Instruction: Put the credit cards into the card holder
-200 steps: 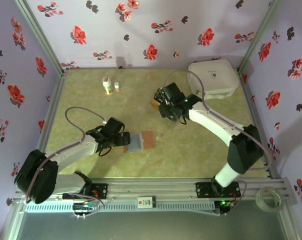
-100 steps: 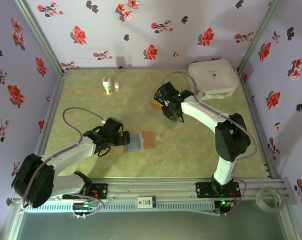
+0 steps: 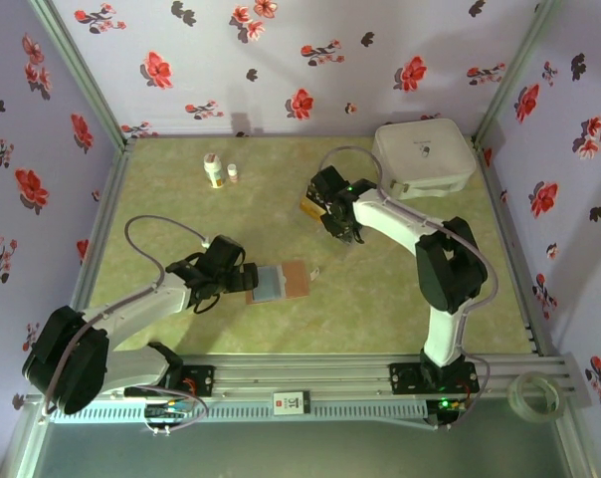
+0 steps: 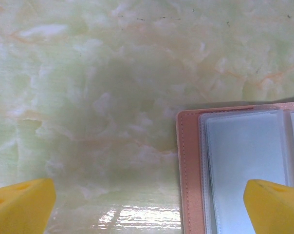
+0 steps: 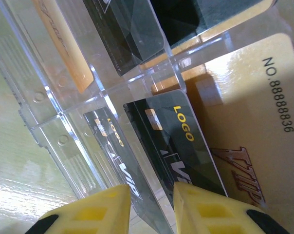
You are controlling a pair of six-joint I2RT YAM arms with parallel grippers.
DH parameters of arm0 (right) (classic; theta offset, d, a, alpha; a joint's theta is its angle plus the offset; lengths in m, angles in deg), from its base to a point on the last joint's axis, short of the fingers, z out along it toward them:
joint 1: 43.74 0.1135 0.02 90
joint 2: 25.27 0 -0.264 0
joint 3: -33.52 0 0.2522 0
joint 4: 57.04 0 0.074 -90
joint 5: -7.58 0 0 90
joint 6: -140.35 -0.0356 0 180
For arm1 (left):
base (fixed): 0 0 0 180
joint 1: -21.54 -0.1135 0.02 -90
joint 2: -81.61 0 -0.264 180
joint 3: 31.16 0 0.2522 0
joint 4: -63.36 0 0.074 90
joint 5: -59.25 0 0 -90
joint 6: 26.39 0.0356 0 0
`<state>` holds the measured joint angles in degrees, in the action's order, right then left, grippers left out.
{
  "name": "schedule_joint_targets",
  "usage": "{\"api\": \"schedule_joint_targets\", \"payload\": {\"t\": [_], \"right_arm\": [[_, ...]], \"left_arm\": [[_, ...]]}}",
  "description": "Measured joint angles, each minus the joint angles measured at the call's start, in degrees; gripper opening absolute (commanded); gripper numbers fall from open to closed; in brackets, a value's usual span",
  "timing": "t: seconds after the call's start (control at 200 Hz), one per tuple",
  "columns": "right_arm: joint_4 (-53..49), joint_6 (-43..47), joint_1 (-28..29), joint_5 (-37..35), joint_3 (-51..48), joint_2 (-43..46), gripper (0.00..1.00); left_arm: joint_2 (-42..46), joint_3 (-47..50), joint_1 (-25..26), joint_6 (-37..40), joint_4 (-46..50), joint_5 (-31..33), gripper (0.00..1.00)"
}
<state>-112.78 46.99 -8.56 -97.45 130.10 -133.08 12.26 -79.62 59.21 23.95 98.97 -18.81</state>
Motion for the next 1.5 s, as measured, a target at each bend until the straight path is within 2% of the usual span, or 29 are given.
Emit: {"api": "schedule_joint_targets", "payload": {"t": [0.25, 0.53, 0.75, 1.14, 1.5], "right_arm": [[-0.02, 0.44, 0.00, 0.90, 0.07, -0.33, 0.16], [0.00, 1.73, 0.00, 2.78, 0.37, -0.33, 0.09], [0.04, 4.98, 0.00, 4.39, 0.50, -0.17, 0.00], [-1.14, 8.13, 0.00, 6.29, 0.50, 1.07, 0.00], [-3.50, 7.21, 0.00, 7.85, 0.42, 11.06, 0.00]], "left_arm": [[0.00, 0.00, 0.00, 0.00, -0.02, 0.00, 1.00], [0.00, 0.00, 0.00, 0.00, -0.02, 0.00, 1.00], [0.00, 0.00, 0.00, 0.00, -0.02, 0.02, 1.00], [0.00, 0.00, 0.00, 1.14, 0.04, 0.00, 1.00], [1.07, -0.02, -0.07, 3.02, 1.90, -0.02, 1.00]]}}
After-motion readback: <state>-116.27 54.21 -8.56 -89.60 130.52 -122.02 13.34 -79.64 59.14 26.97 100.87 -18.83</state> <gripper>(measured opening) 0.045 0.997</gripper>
